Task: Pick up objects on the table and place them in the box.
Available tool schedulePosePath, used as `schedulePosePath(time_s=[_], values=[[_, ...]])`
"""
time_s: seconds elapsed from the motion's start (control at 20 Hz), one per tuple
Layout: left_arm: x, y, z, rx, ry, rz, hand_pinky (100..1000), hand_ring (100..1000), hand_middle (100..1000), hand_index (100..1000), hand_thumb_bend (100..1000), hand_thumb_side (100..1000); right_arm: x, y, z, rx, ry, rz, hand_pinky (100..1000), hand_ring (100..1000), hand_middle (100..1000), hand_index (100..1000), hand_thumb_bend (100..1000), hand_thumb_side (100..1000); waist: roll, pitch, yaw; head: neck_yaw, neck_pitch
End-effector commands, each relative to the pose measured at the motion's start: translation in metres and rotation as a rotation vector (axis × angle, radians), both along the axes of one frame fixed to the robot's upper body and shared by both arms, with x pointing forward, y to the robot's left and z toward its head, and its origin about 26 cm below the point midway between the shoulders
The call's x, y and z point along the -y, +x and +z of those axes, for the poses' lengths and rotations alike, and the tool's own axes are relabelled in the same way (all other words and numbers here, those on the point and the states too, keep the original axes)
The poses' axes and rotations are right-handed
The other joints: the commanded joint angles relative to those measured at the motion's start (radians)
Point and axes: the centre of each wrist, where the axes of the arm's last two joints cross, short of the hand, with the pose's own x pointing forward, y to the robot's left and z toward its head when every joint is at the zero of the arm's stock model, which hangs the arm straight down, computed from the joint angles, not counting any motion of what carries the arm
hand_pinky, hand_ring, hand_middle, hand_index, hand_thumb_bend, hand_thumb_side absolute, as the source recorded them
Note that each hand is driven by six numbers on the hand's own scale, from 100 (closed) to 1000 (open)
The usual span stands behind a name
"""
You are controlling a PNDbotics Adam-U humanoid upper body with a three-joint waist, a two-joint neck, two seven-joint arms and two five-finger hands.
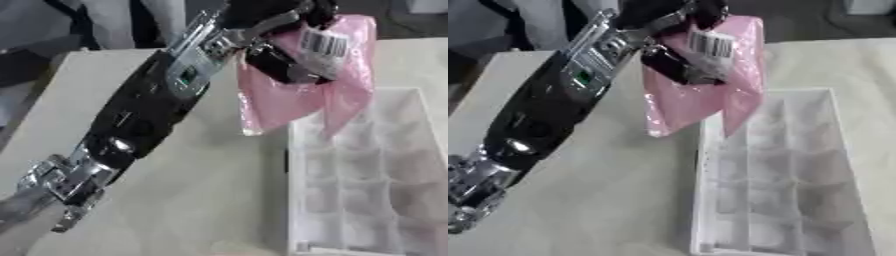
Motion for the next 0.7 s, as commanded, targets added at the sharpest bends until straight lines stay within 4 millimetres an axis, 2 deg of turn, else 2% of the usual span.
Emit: schedulePosePath(time_s=[0.05,0.15,0.35,0.55,0.7], values=[[0.008,0.001,0.012,0.046,0.013,-0.026,100,100,100,163,375,100,0.0,-0.002,0.01,0.034,0.003,0.002,553,627,608,661,451,745,0.0,-0.011,-0.005,0.026,0.0],[0.013,0.004,0.015,0.057,0.022,-0.037,100,100,100,163,386,100,0.001,-0.002,0.011,0.029,0.025,-0.016,552,629,610,662,453,737,0.003,-0.012,-0.012,0.038,0.0],[0.022,0.008,0.019,0.074,0.043,-0.056,100,100,100,165,390,100,0.002,-0.001,0.012,0.008,0.076,-0.065,551,636,618,667,382,714,0.008,-0.013,-0.022,0.056,0.0],[0.031,0.008,0.019,0.081,0.065,-0.104,100,100,100,183,363,100,0.003,-0.001,0.013,-0.022,0.143,-0.126,545,636,620,671,307,689,0.011,-0.012,-0.026,0.066,0.0],[0.039,0.007,0.019,0.076,0.067,-0.159,100,100,100,208,319,100,0.002,-0.001,0.014,-0.027,0.167,-0.149,543,634,620,670,302,687,0.011,-0.01,-0.028,0.069,0.0]])
